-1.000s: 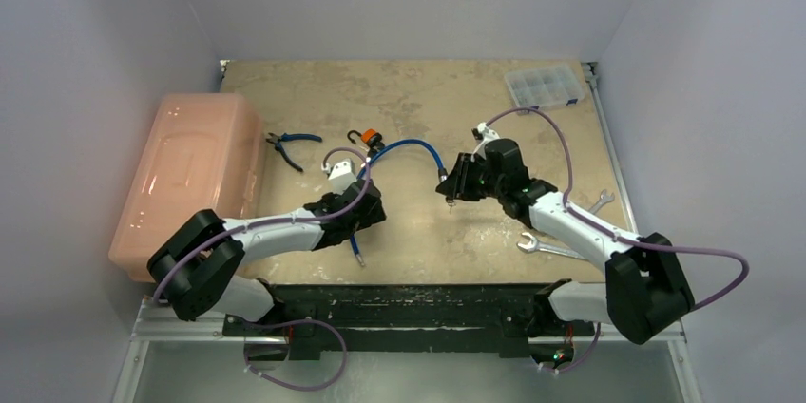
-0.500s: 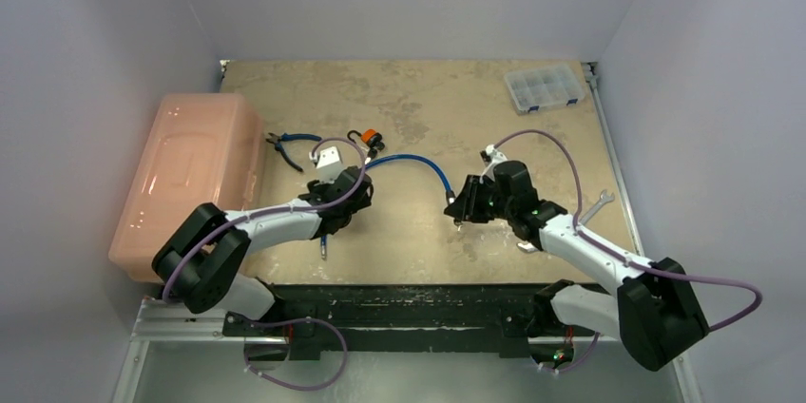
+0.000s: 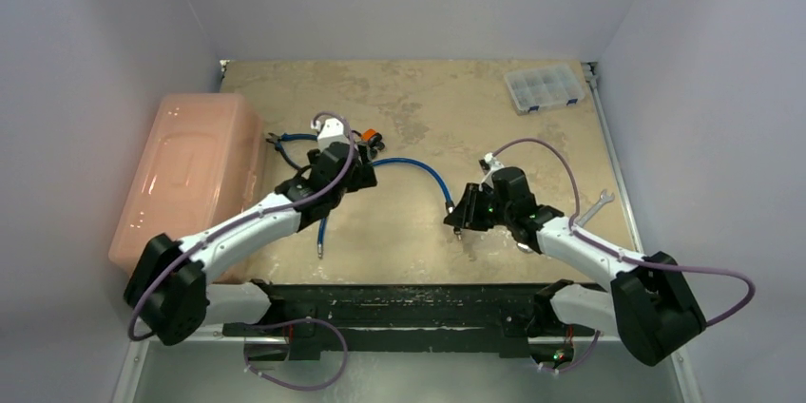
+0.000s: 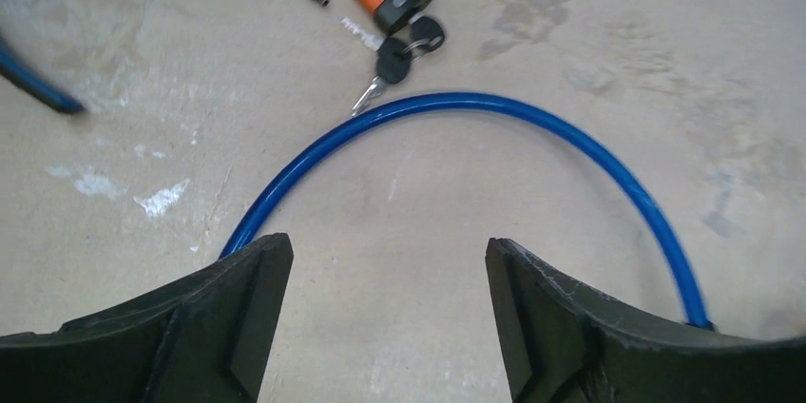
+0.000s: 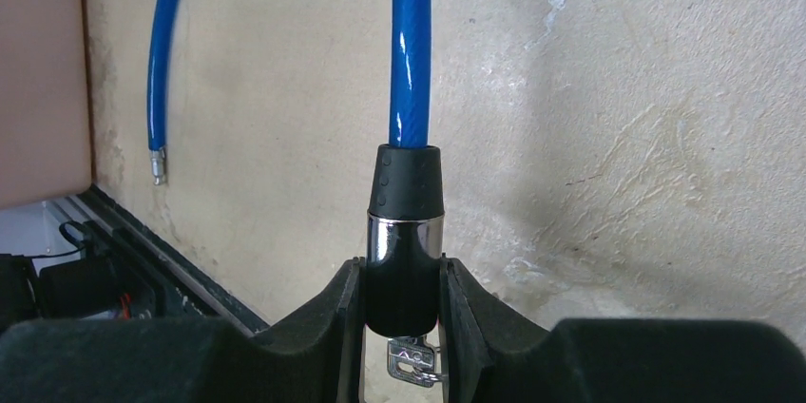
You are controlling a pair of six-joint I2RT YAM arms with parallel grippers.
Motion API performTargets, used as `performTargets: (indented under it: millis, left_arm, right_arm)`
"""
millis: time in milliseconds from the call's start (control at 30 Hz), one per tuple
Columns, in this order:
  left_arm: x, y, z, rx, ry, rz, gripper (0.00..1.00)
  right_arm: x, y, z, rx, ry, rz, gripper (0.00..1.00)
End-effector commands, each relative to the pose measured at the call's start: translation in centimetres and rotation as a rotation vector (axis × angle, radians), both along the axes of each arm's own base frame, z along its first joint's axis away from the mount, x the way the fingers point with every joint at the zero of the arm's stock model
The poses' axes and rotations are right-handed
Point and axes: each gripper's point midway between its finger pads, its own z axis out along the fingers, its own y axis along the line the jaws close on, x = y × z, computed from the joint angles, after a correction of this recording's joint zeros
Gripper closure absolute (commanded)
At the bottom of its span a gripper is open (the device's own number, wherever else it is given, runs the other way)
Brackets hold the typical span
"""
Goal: Unlock with the key
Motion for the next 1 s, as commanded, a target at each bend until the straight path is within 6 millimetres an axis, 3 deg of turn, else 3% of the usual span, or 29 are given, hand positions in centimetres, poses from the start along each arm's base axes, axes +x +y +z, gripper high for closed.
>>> performTargets:
  millis: [0,100,267,333,433,500,600,800,967]
  left_arm:
    - [-0.9,-0.7,6.9,0.000,-0.060,-0.142,0.19]
    - [-1.8,0.6,9.9,0.070,-0.092,-0.182,0.17]
    - [-3.3,3.8,13.4,0.187,-0.179,-0.192,0.15]
    - [-3.8,4.9,13.6,0.236,-0.187,-0.192,0.15]
    - [-4.2,6.5,12.1,0.284,-0.202,-0.156,0.15]
    - [-4.5,6.4,11.1,0.264,-0.215,-0.162,0.15]
    - [-4.8,5.7,11.4,0.226,-0.226,-0.197,0.16]
    - [-4.8,6.2,11.2,0.239,-0.225,-0.173,0.16]
    - [-4.8,6.2,11.2,0.240,-0.225,-0.174,0.16]
  right_arm:
    - [1.8,1.1,1.8,0.038,-0.044,0.002,1.00]
    - [2.5,1.2,1.9,0.022,-0.041,0.000,0.98]
    - [3.5,1.1,1.3,-0.029,-0.021,-0.011,0.80]
    - [3.8,1.1,0.8,-0.046,-0.010,-0.009,0.75]
    - [4.3,1.1,0.1,-0.069,0.002,-0.013,0.72]
    - [4.8,1.0,-0.3,-0.089,0.007,-0.019,0.70]
    - [5.5,1.0,-0.9,-0.119,0.014,-0.026,0.65]
    - [7.3,1.3,-1.0,-0.152,0.006,-0.032,0.62]
    - [8.1,1.2,-0.9,-0.172,-0.002,-0.029,0.41]
